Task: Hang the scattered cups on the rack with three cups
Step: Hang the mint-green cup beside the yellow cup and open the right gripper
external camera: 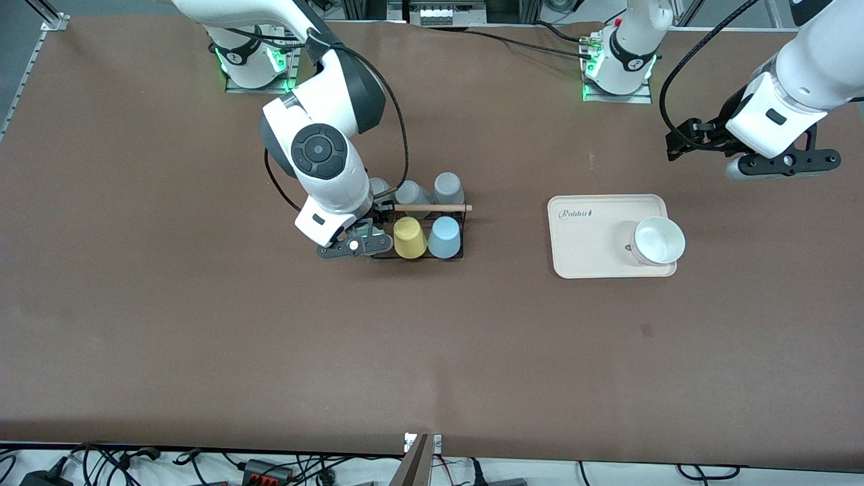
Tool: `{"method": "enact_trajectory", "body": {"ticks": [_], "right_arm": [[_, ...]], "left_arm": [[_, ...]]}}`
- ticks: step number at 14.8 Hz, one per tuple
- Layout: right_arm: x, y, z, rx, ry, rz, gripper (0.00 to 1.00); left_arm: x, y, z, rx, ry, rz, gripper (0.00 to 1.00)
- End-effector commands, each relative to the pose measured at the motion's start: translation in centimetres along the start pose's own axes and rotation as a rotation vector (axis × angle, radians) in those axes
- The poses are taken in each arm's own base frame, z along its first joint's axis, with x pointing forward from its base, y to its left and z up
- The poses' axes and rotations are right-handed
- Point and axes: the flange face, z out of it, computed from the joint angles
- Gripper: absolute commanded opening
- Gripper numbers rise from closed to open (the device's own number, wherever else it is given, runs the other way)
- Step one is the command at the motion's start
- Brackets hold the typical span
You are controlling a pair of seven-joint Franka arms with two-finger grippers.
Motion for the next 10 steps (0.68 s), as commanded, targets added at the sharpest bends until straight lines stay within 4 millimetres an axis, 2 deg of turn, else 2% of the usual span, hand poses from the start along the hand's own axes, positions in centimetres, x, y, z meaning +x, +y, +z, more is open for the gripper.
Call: {"method": "enact_trajectory", "body": {"ticks": [1, 4, 10], "right_arm": [[0.2, -0.7, -0.1, 0.036, -0.022, 0.034, 0.25], [0.3, -0.7, 0.3, 0.036, -0.029, 0.036, 0.25], [0.6, -0.7, 3.3, 0.02, -0.067, 0.043, 0.25]], "left_arm": [[-0.4, -0.4, -0.8, -0.02, -0.004, 0.015, 1.0], [-0.4, -0.5, -0.8, -0.021, -0.004, 0.014, 1.0], [-0.3, -0.5, -0.8, -0.027, -0.004, 0.014, 1.0]]}}
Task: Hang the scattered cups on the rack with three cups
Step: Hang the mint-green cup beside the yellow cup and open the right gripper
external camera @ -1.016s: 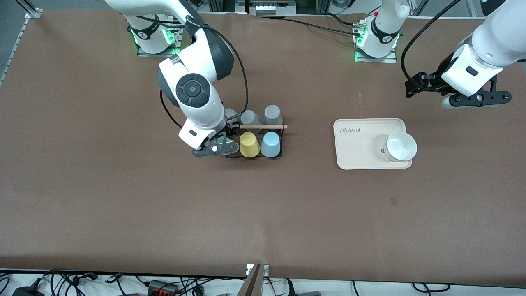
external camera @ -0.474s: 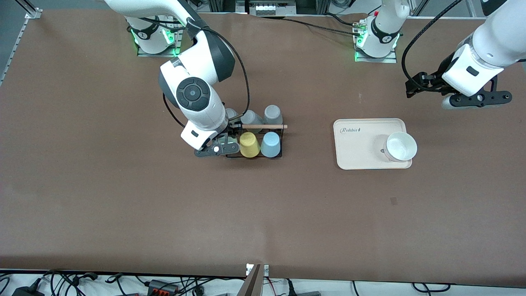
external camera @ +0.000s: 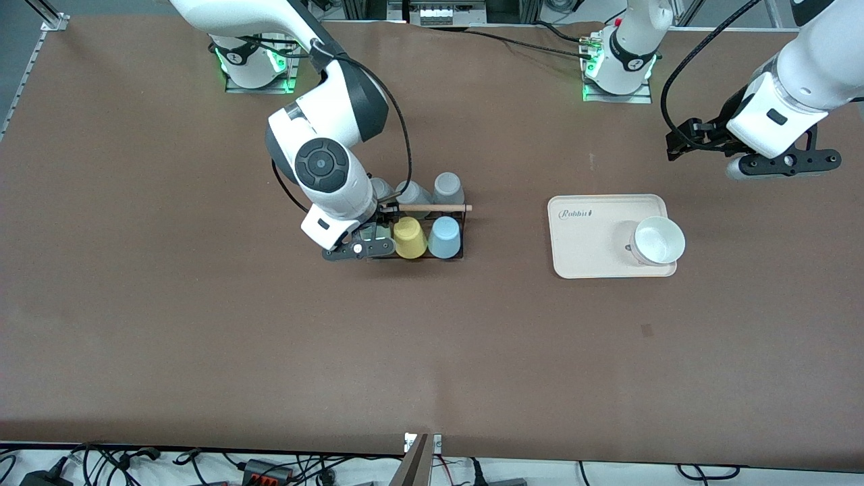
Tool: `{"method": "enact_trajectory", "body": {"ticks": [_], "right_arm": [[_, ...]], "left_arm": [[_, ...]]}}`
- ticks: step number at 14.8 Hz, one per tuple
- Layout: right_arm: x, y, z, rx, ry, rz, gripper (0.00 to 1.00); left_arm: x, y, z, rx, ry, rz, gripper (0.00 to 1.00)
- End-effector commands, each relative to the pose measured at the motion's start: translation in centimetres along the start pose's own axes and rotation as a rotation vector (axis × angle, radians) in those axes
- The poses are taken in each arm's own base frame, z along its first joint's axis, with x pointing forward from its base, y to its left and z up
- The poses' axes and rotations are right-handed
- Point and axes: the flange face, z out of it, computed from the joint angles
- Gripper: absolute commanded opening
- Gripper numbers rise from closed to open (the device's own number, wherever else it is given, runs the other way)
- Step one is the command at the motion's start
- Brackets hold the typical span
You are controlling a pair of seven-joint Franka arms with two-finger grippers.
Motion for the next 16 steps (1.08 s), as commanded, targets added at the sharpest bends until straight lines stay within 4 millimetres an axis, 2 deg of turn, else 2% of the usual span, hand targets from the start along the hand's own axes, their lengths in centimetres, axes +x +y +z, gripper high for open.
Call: {"method": "enact_trajectory", "body": {"ticks": [1, 8, 13, 14, 15, 16], "right_arm": [[0.5, -0.5, 1.1, 0.002, -0.021, 0.02, 0.25], [1.1, -0.6, 2.8, 0.006, -0.023, 0.024, 0.25], [1.8, -0.8, 5.2, 0.014, -0.017, 0.029, 0.25], [1.8, -0.8, 5.2, 0.014, -0.017, 0.027, 0.39], [1.9, -0.6, 5.2, 0.019, -0.021, 0.043, 0.99], [1.9, -0.5, 4.8, 0.027, -0.023, 0.057, 1.0]], "left_arm": [[-0.3, -0.5, -0.8, -0.021, -0.002, 0.014, 1.0], [-0.3, -0.6, -0.8, -0.021, -0.002, 0.013, 1.0], [-0.3, -0.6, -0.8, -0.021, -0.002, 0.013, 1.0], [-0.3, -0.6, -0.8, -0.021, -0.002, 0.013, 1.0], [-0.3, -0.6, -0.8, -0.021, -0.002, 0.013, 1.0], [-0.3, -0.6, -0.8, -0.021, -0.002, 0.013, 1.0]]}}
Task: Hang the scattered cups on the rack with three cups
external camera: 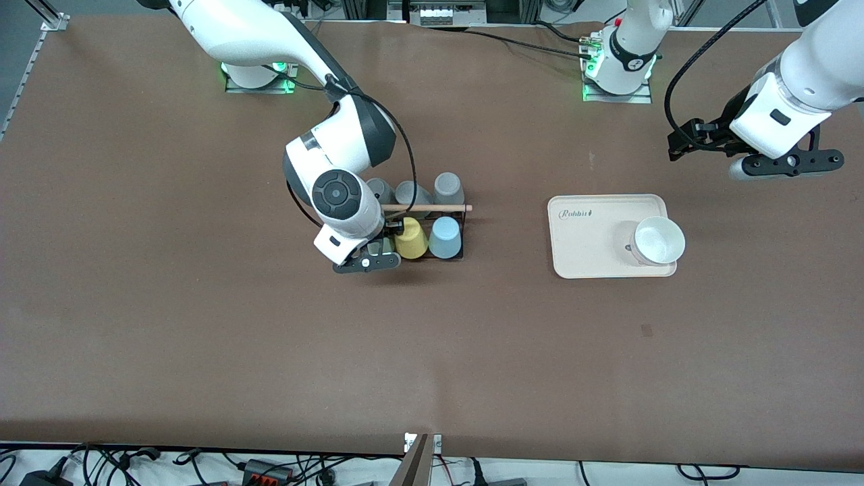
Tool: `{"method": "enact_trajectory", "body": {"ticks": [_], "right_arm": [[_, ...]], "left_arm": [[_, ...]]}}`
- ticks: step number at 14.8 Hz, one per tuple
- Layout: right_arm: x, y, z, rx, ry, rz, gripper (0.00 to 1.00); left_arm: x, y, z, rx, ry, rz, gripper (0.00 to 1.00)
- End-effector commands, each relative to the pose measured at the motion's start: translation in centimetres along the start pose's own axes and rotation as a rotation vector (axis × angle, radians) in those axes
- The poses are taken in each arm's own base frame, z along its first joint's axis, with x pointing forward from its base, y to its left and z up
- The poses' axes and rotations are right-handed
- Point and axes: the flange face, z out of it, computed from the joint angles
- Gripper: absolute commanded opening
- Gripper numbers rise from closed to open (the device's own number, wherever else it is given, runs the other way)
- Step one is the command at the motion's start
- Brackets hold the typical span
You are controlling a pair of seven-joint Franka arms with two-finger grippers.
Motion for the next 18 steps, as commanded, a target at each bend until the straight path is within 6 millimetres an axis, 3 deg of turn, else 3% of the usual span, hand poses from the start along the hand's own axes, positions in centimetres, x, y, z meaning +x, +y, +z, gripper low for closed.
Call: {"method": "enact_trajectory", "body": {"ticks": [1, 6, 7, 9, 10, 12, 14, 16, 18], "right_arm": [[0.5, -0.2, -1.0, 0.03, -0.002, 0.05, 1.0], [1.7, 0.9, -6.3, 0.04, 0.04, 0.083, 1.0], [2.4, 2.1, -7.8, 0.045, 0.048, 0.094, 1.0], [3.7, 5.9, -10.5, 0.048, 0.037, 0.135, 1.0], [3.8, 8.2, -13.1, 0.051, 0.051, 0.16, 1.0], [4.6, 14.1, -16.6, 0.065, 0.093, 0.19, 1.0], [5.5, 21.9, -18.5, 0.081, 0.103, 0.222, 1.0], [4.9, 26.2, -20.3, 0.07, 0.094, 0.205, 1.0], [3.6, 29.5, -23.3, 0.04, 0.123, 0.225, 1.0]], "left_arm": [[-0.4, -0.3, -0.8, -0.018, -0.002, 0.018, 1.0], [-0.4, -0.3, -0.8, -0.018, -0.002, 0.018, 1.0], [-0.4, -0.3, -0.8, -0.018, -0.002, 0.018, 1.0], [-0.4, -0.3, -0.8, -0.018, -0.002, 0.018, 1.0], [-0.4, -0.3, -0.8, -0.018, -0.002, 0.018, 1.0], [-0.4, -0.3, -0.8, -0.018, -0.002, 0.018, 1.0], [-0.4, -0.3, -0.8, -0.018, -0.002, 0.018, 1.0], [-0.4, -0.3, -0.8, -0.018, -0.002, 0.018, 1.0], [-0.4, -0.3, -0.8, -0.018, -0.002, 0.019, 1.0]]}}
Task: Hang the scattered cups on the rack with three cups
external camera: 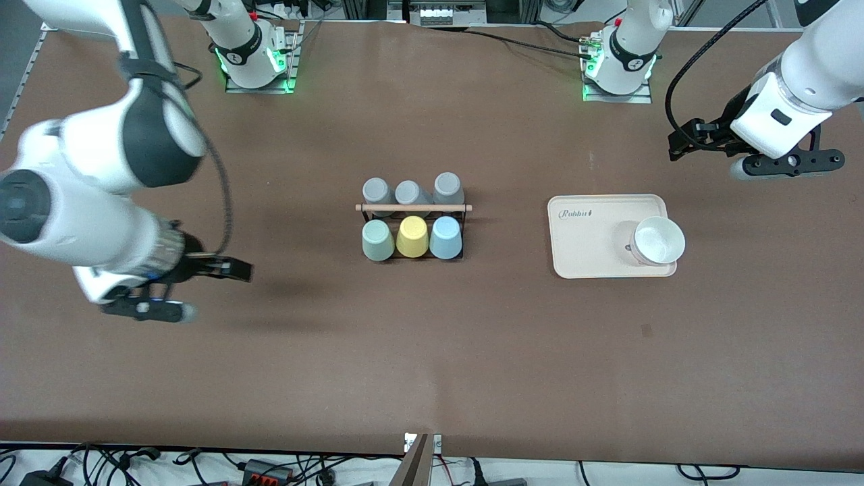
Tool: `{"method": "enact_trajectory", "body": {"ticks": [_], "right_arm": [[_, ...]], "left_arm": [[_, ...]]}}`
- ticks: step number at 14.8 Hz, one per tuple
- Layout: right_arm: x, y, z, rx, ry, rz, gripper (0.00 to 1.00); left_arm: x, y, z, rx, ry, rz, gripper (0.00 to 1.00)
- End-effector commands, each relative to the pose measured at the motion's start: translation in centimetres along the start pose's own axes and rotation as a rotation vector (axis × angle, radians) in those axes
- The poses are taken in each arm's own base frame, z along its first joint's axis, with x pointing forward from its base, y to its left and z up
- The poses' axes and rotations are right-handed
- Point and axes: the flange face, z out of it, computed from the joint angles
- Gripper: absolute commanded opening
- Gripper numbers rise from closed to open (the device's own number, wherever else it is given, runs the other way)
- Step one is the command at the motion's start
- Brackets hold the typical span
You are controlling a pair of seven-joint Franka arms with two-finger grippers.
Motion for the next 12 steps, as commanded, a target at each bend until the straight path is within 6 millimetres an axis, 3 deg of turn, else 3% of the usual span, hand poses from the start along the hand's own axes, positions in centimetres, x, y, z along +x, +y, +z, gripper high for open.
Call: {"method": "enact_trajectory", "body": {"ticks": [1, 2, 4, 6, 7, 9, 12], "right_arm": [[-1.2, 3.3, -4.7, -0.024, 0.027, 0.022, 1.0], [-1.2, 5.4, -5.5, -0.028, 0.028, 0.048, 1.0], [-1.5, 7.2, -7.1, -0.047, 0.043, 0.061, 1.0], [-2.9, 8.7, -10.2, -0.093, 0.08, 0.019, 1.0], [-3.2, 9.4, -10.4, -0.097, 0.079, 0.001, 1.0], [-4.0, 13.2, -11.3, -0.088, 0.09, -0.002, 1.0], [-4.6, 15.0, -13.0, -0.097, 0.122, -0.097, 1.0]], "left_arm": [[-0.4, -0.3, -0.7, -0.018, -0.003, 0.016, 1.0], [-0.4, -0.3, -0.7, -0.018, -0.003, 0.016, 1.0], [-0.4, -0.2, -0.7, -0.018, -0.003, 0.018, 1.0], [-0.4, -0.3, -0.7, -0.018, -0.003, 0.016, 1.0], [-0.4, -0.2, -0.7, -0.018, -0.003, 0.018, 1.0], [-0.4, -0.2, -0.7, -0.018, -0.003, 0.018, 1.0], [-0.4, -0.2, -0.7, -0.018, -0.003, 0.018, 1.0]]}}
